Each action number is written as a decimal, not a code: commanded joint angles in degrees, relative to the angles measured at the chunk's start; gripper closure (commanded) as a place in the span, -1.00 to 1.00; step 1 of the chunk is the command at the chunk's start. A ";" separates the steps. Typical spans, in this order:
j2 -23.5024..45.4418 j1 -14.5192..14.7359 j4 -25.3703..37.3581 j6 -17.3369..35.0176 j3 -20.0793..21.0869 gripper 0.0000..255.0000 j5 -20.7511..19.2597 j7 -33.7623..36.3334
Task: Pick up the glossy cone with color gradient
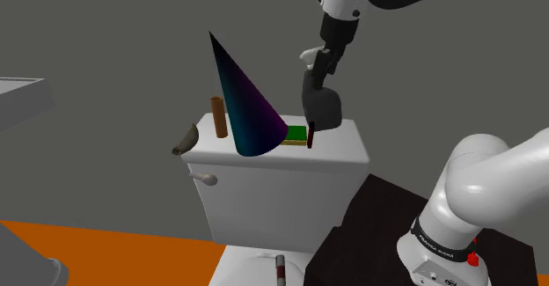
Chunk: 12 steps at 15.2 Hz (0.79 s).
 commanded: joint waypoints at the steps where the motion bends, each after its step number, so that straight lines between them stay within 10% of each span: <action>1: 1.01 0.38 0.07 4.08 2.04 -1.00 -0.30 1.67; 12: 10.46 -1.38 5.79 23.11 14.70 -1.00 -7.54 12.76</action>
